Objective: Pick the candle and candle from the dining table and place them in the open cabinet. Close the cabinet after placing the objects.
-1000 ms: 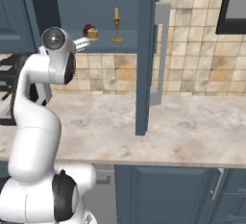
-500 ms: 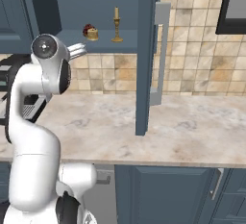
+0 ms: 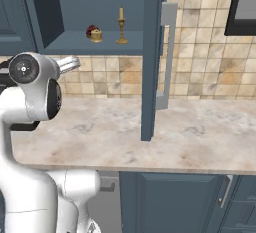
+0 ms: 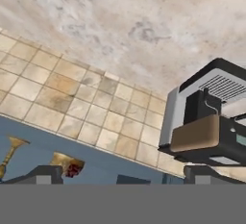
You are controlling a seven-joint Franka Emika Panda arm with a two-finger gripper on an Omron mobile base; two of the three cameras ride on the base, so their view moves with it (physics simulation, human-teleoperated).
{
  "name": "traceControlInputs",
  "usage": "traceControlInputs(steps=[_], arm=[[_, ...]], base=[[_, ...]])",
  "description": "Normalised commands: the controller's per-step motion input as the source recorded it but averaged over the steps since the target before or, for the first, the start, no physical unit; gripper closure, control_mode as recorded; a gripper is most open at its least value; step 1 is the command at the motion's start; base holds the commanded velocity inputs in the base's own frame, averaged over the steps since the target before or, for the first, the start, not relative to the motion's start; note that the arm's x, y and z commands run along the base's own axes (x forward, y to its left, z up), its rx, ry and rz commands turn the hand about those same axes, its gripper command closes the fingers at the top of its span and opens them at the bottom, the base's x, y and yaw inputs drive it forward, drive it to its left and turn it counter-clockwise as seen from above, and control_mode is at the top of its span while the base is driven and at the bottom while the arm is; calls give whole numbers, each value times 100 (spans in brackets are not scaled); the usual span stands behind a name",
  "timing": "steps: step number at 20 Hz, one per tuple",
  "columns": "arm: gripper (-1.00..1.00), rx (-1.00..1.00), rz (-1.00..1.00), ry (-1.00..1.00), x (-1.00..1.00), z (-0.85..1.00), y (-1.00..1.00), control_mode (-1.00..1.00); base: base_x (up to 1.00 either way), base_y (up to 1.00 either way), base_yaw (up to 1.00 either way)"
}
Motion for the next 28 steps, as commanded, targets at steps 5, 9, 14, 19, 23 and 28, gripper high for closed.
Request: traceControlInputs(steps=[5, 9, 14, 19, 23, 28], arm=[[-100, 0, -10, -7, -78, 0, 0, -100], [-100, 2, -14, -5, -68, 0, -1, -100], [-100, 2, -10, -3, -72, 0, -7, -100], [-100, 1, -9, -5, -81, 0, -10, -100], [-100, 5, -7, 0, -65, 0, -20, -100], [-100, 10, -2, 0, -56, 0, -30, -100]], base=[[0, 0, 0], [0, 0, 0], [0, 0, 0], [0, 0, 0], [0, 0, 0], [0, 0, 0]])
